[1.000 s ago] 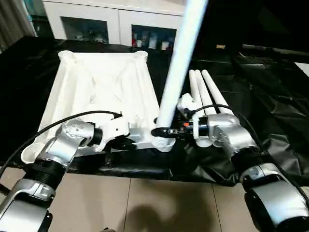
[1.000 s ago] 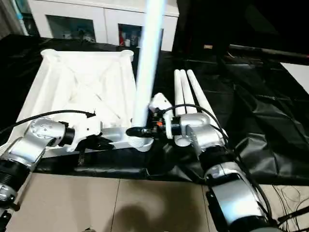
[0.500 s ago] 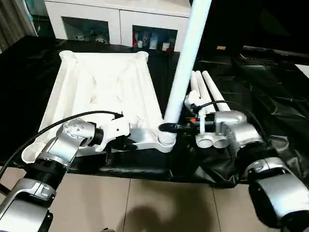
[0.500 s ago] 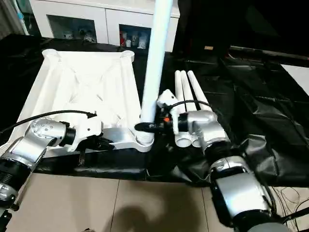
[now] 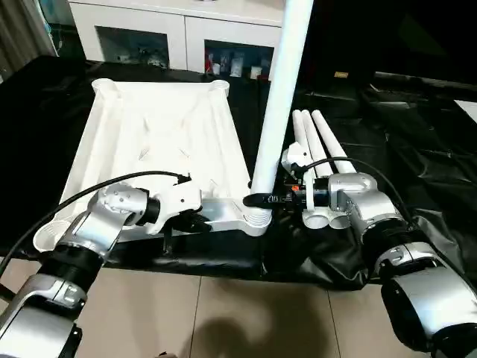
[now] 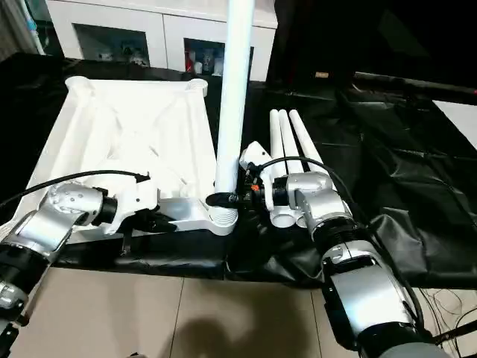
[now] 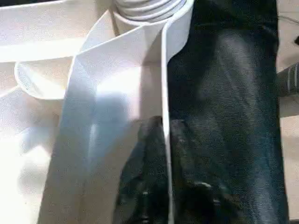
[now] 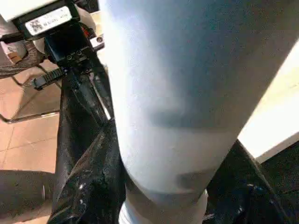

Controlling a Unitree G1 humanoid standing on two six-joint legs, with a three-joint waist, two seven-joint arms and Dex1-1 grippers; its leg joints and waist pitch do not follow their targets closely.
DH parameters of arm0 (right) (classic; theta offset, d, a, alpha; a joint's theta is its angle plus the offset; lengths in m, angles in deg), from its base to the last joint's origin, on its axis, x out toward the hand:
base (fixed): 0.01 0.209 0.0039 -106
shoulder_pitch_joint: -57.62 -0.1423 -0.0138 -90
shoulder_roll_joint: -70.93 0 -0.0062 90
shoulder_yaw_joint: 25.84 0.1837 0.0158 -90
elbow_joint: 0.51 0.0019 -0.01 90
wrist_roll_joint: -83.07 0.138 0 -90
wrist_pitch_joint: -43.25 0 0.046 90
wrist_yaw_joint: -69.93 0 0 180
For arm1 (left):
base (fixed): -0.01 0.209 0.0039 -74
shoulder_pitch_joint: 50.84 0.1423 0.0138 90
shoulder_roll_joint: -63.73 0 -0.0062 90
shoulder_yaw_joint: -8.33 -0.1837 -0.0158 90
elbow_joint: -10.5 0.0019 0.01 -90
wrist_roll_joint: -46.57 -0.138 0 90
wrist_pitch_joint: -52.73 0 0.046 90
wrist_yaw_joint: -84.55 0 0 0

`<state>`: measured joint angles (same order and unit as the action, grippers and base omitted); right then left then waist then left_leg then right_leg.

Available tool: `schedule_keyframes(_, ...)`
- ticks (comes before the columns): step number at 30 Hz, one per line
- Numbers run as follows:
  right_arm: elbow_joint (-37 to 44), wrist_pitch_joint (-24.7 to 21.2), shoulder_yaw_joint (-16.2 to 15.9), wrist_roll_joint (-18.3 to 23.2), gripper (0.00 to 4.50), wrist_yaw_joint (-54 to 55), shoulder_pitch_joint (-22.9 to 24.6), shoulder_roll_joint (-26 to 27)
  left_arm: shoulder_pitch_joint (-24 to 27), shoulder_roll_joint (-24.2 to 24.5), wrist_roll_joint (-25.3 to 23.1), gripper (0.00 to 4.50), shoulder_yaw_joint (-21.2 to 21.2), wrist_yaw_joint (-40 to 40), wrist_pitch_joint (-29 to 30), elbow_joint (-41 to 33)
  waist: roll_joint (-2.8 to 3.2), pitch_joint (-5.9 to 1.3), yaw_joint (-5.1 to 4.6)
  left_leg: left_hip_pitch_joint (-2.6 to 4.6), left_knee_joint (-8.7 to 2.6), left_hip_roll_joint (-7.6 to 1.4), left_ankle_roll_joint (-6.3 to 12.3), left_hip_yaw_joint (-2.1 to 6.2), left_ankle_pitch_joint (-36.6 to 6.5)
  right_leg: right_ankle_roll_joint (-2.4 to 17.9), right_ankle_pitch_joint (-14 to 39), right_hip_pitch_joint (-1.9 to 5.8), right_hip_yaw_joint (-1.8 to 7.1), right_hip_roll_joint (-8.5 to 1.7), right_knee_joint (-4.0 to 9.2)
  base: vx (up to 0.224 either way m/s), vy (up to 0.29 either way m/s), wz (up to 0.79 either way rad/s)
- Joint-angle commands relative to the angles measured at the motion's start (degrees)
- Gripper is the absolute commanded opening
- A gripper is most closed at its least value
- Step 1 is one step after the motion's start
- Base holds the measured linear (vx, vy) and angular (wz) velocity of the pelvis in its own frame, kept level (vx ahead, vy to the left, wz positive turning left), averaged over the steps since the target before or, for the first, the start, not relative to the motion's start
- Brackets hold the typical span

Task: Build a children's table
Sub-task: Insert table leg to table base

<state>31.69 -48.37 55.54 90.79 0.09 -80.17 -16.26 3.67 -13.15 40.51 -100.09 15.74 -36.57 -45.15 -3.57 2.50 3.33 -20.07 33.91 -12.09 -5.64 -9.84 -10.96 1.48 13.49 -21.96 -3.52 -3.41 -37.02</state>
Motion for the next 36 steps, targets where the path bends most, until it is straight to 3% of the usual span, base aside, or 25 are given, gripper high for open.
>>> schedule_keyframes(1,-2.9,-0.6,-1.3,-2.8,1.88,1.5,2.3,0.2,-1.4,-0.5,-0.9,0.62,-0.6,1.3,-0.7,0.2,1.18,-3.07,-0.03,0.39,-3.89,-1.79,1.39,0.09,-9.7,14.8,3.1,2.50,3.06,-4.57,4.33,0.000,0.000,0.00)
schedule_keyframes(4,-2.5,-0.7,-1.4,-2.7,1.88,1.3,2.7,0.4,-2.0,-0.8,-2.1,1.00,-1.1,2.9,-2.6,1.6,1.18,-3.06,-0.11,0.30,-3.95,-1.82,1.32,0.13,-10.0,14.5,3.1,2.51,3.09,-4.55,4.46,0.000,0.000,0.00)
schedule_keyframes(8,-2.3,-0.8,-1.4,-2.7,1.88,1.3,2.9,0.4,-2.1,-0.8,-2.3,1.02,-1.6,2.0,-2.6,2.0,1.31,-3.15,-0.10,0.33,-3.95,-1.84,1.31,0.17,-9.5,14.6,2.3,2.50,3.07,-4.50,4.34,0.000,0.000,0.00)
schedule_keyframes(9,-2.3,-0.7,-1.3,-2.7,1.88,1.3,3.0,0.5,-2.1,-0.8,-2.3,0.75,-1.6,1.7,-2.6,2.1,1.28,-3.17,-0.12,0.28,-3.93,-1.84,1.38,0.14,-9.3,14.8,1.6,2.53,3.06,-4.48,4.27,0.000,0.000,0.00)
schedule_keyframes(12,-2.2,-0.6,-1.2,-2.8,1.88,1.4,3.1,0.4,-2.5,-1.0,-2.1,0.71,-1.5,1.6,-2.6,3.0,1.38,-3.10,-0.12,0.35,-3.97,-1.85,1.43,0.11,-9.7,15.1,1.4,2.42,3.03,-4.43,4.29,0.000,0.000,0.00)
schedule_keyframes(20,-2.0,-0.4,-1.2,-2.9,1.88,1.3,3.5,0.4,-3.1,-1.4,-2.5,0.09,-1.7,1.0,-3.6,5.0,1.33,-2.94,-0.14,0.45,-4.12,-1.86,0.98,0.16,-11.7,14.4,5.3,2.25,3.12,-4.52,4.74,0.000,0.000,0.00)
schedule_keyframes(26,-2.2,-0.4,-0.9,-2.9,1.88,1.5,3.5,0.6,-3.2,-1.5,-2.6,0.00,-1.9,0.7,-3.7,5.6,1.35,-2.88,-0.13,0.43,-4.21,-1.93,0.84,0.19,-11.9,14.2,6.1,2.19,3.14,-4.59,4.83,0.000,0.000,0.00)
schedule_keyframes(36,-2.9,-0.6,5.3,1.6,1.88,7.0,6.9,0.2,-3.0,-2.2,-0.6,0.00,-0.4,0.5,-3.5,6.1,1.25,-2.74,-0.18,0.42,-4.39,-1.92,0.83,0.23,-12.9,13.3,9.0,2.08,3.23,-4.71,5.33,0.000,0.000,0.00)
